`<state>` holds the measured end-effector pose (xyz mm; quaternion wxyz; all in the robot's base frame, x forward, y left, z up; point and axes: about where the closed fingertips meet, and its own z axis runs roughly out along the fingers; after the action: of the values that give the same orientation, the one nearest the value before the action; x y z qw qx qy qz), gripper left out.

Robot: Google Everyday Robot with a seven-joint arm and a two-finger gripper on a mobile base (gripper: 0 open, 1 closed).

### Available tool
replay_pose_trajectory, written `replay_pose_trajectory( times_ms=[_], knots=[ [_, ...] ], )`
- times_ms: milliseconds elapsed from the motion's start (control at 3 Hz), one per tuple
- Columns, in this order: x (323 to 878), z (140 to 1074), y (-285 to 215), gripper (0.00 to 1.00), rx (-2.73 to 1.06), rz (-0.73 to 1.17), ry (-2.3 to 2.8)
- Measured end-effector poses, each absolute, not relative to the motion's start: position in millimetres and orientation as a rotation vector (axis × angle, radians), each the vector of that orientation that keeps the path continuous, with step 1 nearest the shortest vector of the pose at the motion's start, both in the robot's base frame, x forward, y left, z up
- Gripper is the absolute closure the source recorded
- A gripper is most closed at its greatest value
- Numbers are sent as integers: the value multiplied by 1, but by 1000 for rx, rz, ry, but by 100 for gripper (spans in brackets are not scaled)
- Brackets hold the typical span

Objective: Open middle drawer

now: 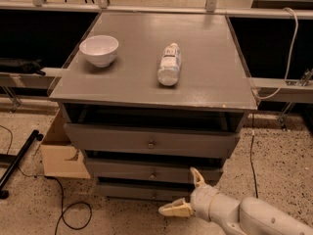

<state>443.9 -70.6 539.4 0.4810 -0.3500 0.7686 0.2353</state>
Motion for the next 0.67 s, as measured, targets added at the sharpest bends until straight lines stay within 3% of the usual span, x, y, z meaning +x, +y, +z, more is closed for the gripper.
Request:
replay_pose_trajectory(
  times_ms=[667],
  knots=[
    [454,531,-58,0,-925,530,1805]
  ],
)
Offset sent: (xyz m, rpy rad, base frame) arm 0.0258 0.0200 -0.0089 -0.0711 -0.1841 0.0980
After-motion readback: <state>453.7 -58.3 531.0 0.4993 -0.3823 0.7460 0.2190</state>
